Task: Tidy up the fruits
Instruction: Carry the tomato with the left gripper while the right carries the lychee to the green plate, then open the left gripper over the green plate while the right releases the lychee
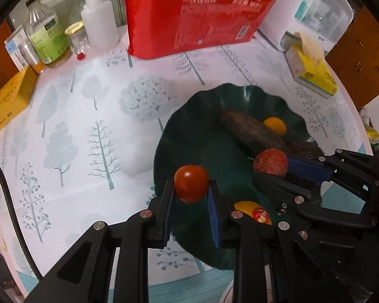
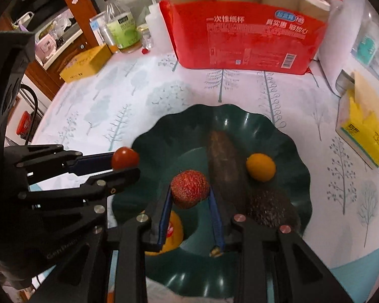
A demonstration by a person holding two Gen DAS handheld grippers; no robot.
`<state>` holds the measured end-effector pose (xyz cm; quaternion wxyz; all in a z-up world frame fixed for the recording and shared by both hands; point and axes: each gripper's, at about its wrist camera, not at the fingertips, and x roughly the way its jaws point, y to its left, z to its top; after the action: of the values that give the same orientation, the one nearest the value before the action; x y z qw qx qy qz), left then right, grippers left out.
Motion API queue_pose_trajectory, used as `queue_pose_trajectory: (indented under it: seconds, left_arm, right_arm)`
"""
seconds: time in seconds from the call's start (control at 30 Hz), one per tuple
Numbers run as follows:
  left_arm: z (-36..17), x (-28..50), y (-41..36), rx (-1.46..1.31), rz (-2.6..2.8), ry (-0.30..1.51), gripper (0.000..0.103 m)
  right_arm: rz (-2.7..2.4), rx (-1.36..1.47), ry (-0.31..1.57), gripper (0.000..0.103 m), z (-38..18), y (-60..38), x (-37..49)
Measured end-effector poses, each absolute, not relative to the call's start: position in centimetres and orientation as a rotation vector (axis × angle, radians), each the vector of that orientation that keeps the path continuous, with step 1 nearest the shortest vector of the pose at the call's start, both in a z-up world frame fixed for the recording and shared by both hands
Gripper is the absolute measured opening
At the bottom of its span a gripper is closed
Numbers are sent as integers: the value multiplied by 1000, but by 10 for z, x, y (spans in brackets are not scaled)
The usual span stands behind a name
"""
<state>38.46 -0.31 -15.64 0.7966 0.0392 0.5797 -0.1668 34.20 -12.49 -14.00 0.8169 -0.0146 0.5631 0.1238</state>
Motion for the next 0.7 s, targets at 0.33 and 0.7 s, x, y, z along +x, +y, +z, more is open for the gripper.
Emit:
queue_pose_trajectory:
  seconds: [0.33,0.7]
  left_arm:
    - [-174,387,0,87,-376,1268,32]
    - [-152,380,17,54,-339,1234,74]
  right_arm:
    - [292,-162,1146,32,-145,-114,334]
    - [278,-86,1108,46,-125,-127,328]
